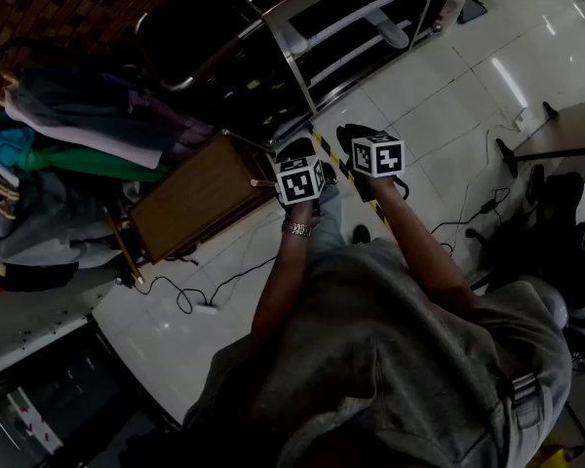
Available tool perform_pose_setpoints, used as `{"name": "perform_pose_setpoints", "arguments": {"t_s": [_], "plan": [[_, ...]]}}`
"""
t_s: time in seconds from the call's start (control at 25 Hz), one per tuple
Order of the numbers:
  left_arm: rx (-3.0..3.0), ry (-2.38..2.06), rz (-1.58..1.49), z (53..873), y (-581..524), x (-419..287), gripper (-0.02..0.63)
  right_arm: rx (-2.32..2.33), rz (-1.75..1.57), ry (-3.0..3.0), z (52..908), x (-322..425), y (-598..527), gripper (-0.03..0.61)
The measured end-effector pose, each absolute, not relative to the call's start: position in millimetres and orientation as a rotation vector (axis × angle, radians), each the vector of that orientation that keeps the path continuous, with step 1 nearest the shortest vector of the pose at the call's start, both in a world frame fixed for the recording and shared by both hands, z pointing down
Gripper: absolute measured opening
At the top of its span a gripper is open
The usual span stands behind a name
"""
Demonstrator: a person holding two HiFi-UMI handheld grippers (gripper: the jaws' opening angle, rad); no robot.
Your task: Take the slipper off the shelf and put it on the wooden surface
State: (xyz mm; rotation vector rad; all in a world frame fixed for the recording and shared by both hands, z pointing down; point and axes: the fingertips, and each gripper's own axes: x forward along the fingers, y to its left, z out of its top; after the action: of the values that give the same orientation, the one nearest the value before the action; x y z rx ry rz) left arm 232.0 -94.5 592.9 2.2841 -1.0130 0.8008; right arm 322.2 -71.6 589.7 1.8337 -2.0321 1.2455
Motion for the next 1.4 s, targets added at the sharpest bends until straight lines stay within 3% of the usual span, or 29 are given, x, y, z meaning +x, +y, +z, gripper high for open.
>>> {"name": "perform_pose_setpoints", "arguments": {"t_s": [0.2, 0.44, 0.48, 0.56, 0.72, 0.76, 0.84, 0.88, 0.92, 1.04, 1.08, 1.12, 1.16, 1.4], "plan": [[2.234, -1.043, 0.805, 606, -213, 228, 0.003, 1.749, 1.148, -2.034, 597, 304, -206, 0.131], [2.212, -0.978, 0.809, 614, -301, 262, 0.003, 1.822, 1.263, -1.911, 619, 330, -304, 0.132], [2.21, -0.954, 0.807, 616, -305, 267, 0.003, 1.833, 1.29, -1.898, 624, 333, -310, 0.122], [2.212, -0.916, 0.805, 617, -308, 273, 0.003, 1.882, 1.318, -1.881, 634, 343, -322, 0.002], [2.205, -0.875, 0.812, 621, -312, 275, 0.003, 2.018, 1.359, -1.707, 678, 390, -343, 0.002], [2.204, -0.873, 0.813, 620, -312, 273, 0.003, 2.034, 1.424, -1.645, 697, 399, -348, 0.039], [2.2, -0.883, 0.806, 619, -314, 266, 0.003, 2.049, 1.678, -1.601, 726, 400, -367, 0.309], [2.19, -0.894, 0.802, 620, -315, 261, 0.003, 2.058, 1.809, -1.587, 738, 397, -379, 0.392], [2.174, -0.906, 0.801, 623, -314, 256, 0.003, 2.07, 1.904, -1.562, 750, 395, -389, 0.436], [2.116, -0.928, 0.824, 636, -309, 238, 0.003, 2.105, 1.974, -1.451, 789, 397, -412, 0.454], [2.101, -0.932, 0.836, 640, -307, 232, 0.003, 2.1, 1.974, -1.423, 800, 396, -416, 0.445], [2.09, -0.938, 0.844, 643, -305, 226, 0.003, 2.095, 1.972, -1.415, 807, 396, -419, 0.353], [2.081, -0.944, 0.846, 646, -305, 223, 0.003, 2.096, 1.97, -1.427, 809, 396, -421, 0.222], [2.074, -0.97, 0.816, 645, -319, 223, 0.003, 2.152, 1.666, -1.627, 753, 405, -394, 0.093]]}}
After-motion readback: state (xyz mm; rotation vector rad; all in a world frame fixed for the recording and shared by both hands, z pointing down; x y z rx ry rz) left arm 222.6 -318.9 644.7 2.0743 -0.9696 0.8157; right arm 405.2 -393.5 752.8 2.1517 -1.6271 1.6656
